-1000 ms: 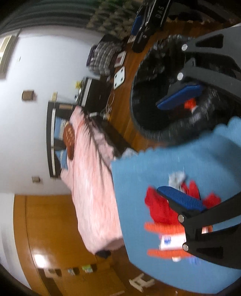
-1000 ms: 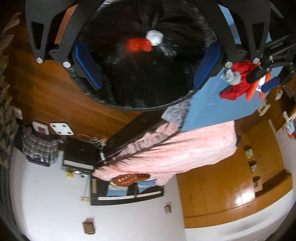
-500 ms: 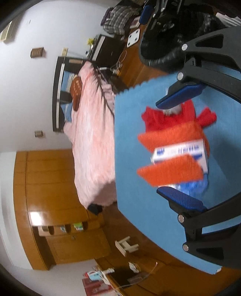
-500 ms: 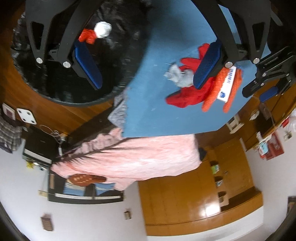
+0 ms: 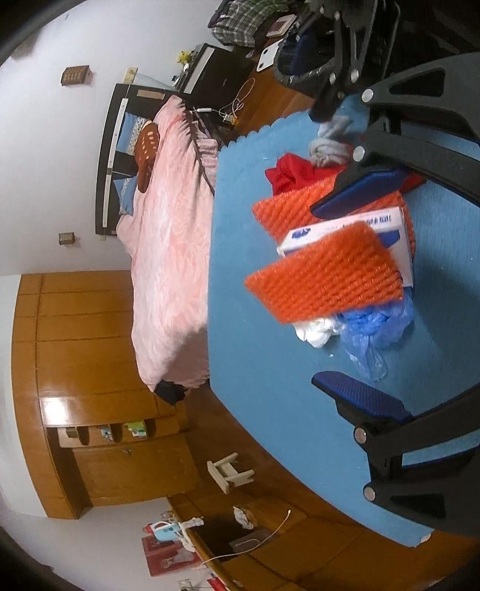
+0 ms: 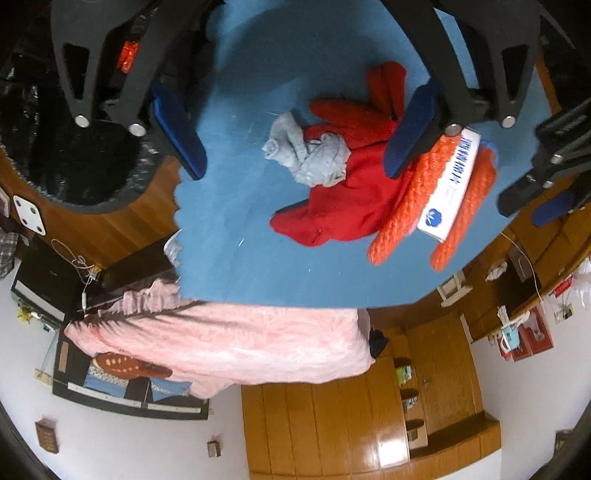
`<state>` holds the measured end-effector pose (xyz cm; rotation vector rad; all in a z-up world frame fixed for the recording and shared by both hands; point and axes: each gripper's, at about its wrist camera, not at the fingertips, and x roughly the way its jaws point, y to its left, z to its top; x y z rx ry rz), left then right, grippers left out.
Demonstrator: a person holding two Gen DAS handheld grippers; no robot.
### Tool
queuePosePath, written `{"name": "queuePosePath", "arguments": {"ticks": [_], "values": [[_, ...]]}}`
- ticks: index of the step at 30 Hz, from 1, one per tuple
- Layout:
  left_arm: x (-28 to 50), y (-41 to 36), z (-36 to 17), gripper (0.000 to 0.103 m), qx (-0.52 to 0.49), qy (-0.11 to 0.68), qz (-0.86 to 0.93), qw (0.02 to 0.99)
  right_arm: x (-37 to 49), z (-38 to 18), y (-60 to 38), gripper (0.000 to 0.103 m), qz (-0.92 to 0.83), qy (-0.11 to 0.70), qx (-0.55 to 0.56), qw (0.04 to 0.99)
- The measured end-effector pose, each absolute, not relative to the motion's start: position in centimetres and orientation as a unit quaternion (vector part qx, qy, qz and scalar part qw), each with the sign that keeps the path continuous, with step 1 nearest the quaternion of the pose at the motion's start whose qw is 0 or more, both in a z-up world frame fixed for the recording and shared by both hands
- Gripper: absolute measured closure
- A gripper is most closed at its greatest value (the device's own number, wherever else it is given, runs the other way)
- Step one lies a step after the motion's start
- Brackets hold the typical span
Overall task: Collect trash
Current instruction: 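Move both grippers back to the table pile, then grasp the grey sock with the right gripper while the left grasps an orange mesh sleeve, drop both in bin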
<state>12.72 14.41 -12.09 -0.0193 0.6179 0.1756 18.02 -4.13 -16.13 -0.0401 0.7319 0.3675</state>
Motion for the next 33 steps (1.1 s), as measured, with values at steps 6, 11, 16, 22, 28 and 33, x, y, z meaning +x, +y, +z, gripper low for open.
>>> {"name": "queuePosePath", "arguments": {"ticks": [6,11,16,22,28,33], "values": [[13.0,14.8,-12.8,0.020,-0.013,0.308,0.086,0.947,19.5,-18.5,-2.9,0.022,0.179,0.381,-0.032,0.907],[13.1,14.9,-13.2,0.020,-0.016,0.311,0.081,0.947,20.1,-19.8,-2.6,0.023,0.177,0.394,-0.038,0.901],[13.4,14.7,-13.6,0.022,-0.017,0.317,0.074,0.945,20.3,-20.5,-2.4,0.039,0.195,0.406,-0.034,0.892],[13.7,14.3,-13.9,0.031,-0.019,0.324,0.063,0.944,19.9,-20.1,-1.8,0.063,0.228,0.411,-0.030,0.882],[14.0,13.8,-14.5,0.049,-0.024,0.335,0.050,0.941,19.3,-18.7,-2.6,0.066,0.229,0.398,-0.022,0.888],[14.3,13.4,-14.8,0.068,-0.028,0.341,0.036,0.939,18.6,-17.6,-3.3,0.066,0.231,0.387,-0.024,0.892]]}}
